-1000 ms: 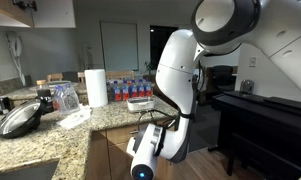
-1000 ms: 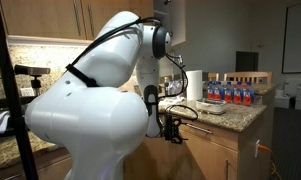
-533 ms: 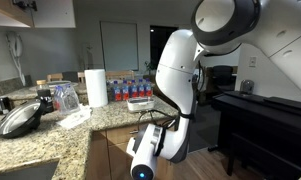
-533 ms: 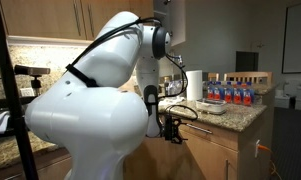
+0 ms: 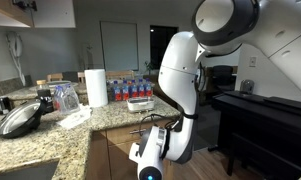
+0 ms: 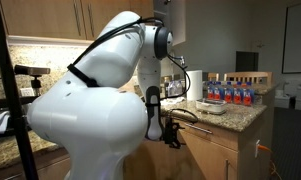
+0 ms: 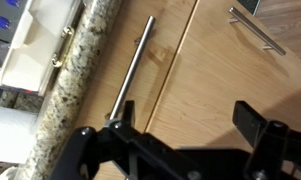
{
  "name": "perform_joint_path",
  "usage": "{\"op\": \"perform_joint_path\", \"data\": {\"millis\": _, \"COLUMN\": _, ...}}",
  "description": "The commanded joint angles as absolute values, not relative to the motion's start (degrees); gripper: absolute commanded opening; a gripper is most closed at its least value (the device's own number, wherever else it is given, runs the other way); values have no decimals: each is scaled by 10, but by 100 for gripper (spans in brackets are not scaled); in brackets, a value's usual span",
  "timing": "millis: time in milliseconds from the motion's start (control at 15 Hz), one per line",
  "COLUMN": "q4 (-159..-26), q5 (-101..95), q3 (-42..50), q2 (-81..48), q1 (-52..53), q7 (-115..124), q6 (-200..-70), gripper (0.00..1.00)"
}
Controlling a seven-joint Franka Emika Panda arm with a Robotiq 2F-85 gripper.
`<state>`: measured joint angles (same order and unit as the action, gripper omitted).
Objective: Open the drawer
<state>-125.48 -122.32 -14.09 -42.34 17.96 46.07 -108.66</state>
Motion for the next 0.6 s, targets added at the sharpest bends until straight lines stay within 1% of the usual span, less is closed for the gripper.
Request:
{"op": "perform_joint_path", "data": {"millis": 0, "q4": -1306, "q5": -1335, "q3": -143, "q2": -403, "q1": 133, "q7": 470, "q6": -1144, "gripper": 100}}
{"op": "perform_joint_path", "data": {"millis": 200, "q4": -1316, "q5": -1450, "q3": -134, "q2": -403, "q1": 100, "q7": 478, "q6": -1158, "gripper": 100}}
{"op": "perform_joint_path", "data": {"millis": 467, "q4": -1314, "q5": -1537, "q3": -133, "q2": -417, "q1": 71, "q7": 494, "q6": -1117, "gripper": 100}}
{"op": "perform_joint_path", "data": {"millis": 533, "q4": -1309, "q5": -1503, "q3": -84, "q2": -406, "q1": 149, "q7": 521, "q6": -1128, "gripper": 100}}
